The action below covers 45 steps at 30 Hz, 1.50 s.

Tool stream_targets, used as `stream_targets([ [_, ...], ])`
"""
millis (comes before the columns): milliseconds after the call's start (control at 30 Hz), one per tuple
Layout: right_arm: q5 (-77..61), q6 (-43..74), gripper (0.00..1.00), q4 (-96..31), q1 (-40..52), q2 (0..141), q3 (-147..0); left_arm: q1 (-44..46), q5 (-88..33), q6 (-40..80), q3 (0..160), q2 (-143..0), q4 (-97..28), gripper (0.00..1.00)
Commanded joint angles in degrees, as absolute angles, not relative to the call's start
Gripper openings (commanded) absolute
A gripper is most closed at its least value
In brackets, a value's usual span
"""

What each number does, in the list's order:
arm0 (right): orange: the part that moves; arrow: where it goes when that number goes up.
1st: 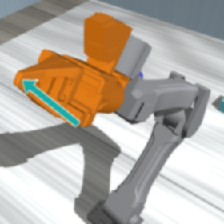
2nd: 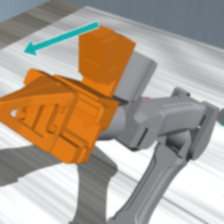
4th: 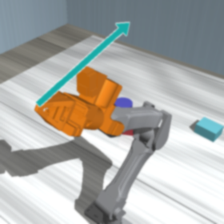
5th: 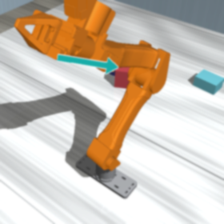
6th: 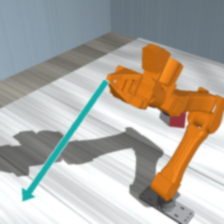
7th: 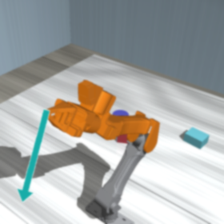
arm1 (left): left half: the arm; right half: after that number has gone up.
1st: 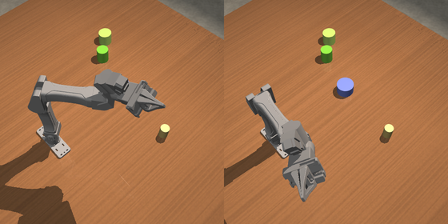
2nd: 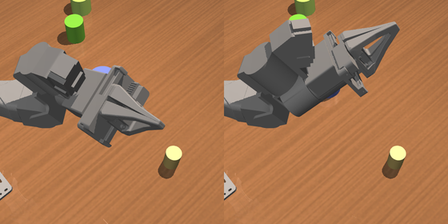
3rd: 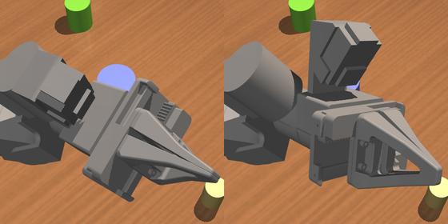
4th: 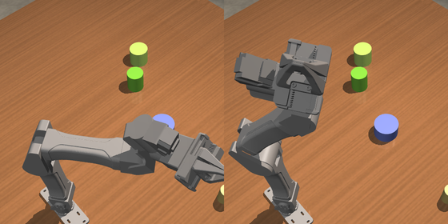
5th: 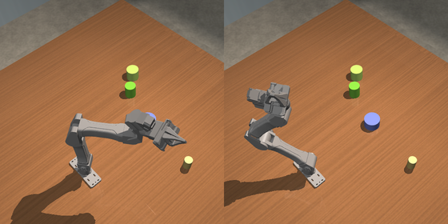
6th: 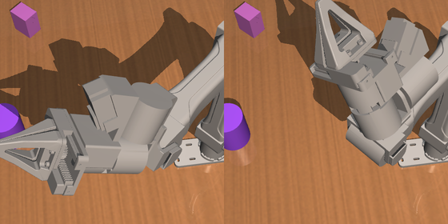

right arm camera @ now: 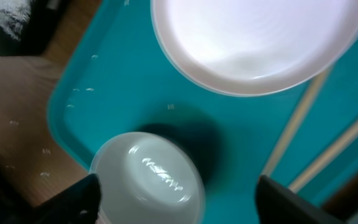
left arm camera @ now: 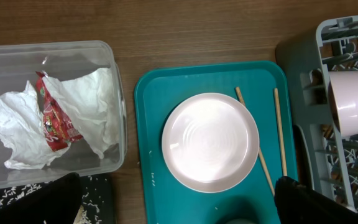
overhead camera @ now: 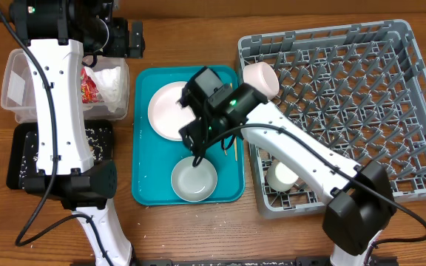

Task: Sort waste into correct bins and load items into the dishwasher
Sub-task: 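Lower the right gripper onto the white bowl and grasp its rim, then carry the white bowl right and set it in the dish rack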

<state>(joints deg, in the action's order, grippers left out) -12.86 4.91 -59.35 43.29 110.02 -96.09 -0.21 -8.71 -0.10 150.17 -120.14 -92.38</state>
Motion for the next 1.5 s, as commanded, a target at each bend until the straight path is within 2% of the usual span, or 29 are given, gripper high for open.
stream_targets([
  [0, -18.37, 10.81, 0.76, -57.36, 45.36, 111.0, -92.01, -0.4, -8.36, 0.01, 151.24, -120.33, -92.31, 1.0],
  [133, -14.33, 18.15, 0.75, -55.81, 45.25, 111.66, -86.54, -0.4, -8.36, 0.01, 151.24, -120.31, -92.33, 1.0],
  [300, -13.96, 22.87, 0.68, -56.38, 45.15, 114.26, -83.83, -0.4, -8.36, 0.01, 151.24, -120.31, -92.31, 1.0],
  [433, -15.33, 24.08, 0.59, -57.41, 43.9, 116.73, -83.9, -0.4, -8.36, 0.01, 151.24, -120.33, -92.31, 1.0],
  [500, -16.32, 24.03, 0.51, -57.54, 43.03, 116.81, -83.99, -0.4, -8.36, 0.01, 151.24, -120.31, -92.31, 1.0],
  [600, -17.52, 24.01, 0.23, -57.1, 42.33, 116.81, -84.12, -0.4, -8.36, -0.01, 151.24, -120.33, -92.31, 1.0],
  [767, -17.5, 23.38, 0.04, -59.05, 42.13, 116.4, -86.21, -0.4, -8.36, 0.01, 151.24, -120.33, -92.31, 1.0],
  [967, -13.69, 22.68, 0.04, -64.62, 42.13, 113.73, -93.91, -0.4, -8.36, 0.01, 151.24, -120.33, -92.31, 1.0],
  [1033, -7.03, 22.83, 0.04, -68.86, 41.69, 111.55, -97.91, -0.4, -8.36, 0.01, 151.24, -120.33, -92.31, 1.0],
  [1200, 25.12, 31.55, 0.04, -84.71, 40.73, 106.1, -112.57, -0.4, -8.36, 0.01, 151.24, -120.31, -92.31, 1.0],
  [1333, 48.9, 37.91, 0.04, -92.92, 40.73, 103.66, -117.8, -0.4, -8.36, -0.01, 151.24, -120.33, -92.31, 1.0],
  [1467, 57.36, 37.98, 0.04, -95.92, 40.73, 103.79, -116.57, -0.4, -8.36, 0.01, 151.24, -120.33, -92.31, 1.0],
])
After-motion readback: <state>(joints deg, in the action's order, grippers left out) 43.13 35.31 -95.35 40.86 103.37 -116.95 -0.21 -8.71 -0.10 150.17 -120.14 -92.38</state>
